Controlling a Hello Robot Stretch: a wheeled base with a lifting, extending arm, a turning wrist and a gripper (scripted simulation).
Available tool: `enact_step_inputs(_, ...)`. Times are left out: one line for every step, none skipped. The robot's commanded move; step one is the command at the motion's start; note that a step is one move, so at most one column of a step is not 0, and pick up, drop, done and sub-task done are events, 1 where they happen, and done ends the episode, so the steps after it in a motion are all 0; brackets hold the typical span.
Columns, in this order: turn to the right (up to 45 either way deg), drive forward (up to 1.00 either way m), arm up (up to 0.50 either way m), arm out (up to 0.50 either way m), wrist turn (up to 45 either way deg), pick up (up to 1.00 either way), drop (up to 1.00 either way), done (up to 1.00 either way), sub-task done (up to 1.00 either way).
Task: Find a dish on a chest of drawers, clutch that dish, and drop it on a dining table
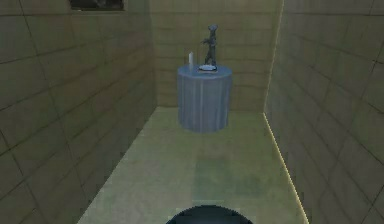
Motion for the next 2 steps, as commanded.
enact_step_inputs(0.0, 1.0, 0.0, 0.0, 0.0, 0.0, 0.0, 0.0, 0.0)
enact_step_inputs(3.0, 0.0, 0.0, 0.0, 0.0, 0.0, 0.0, 0.0, 0.0)
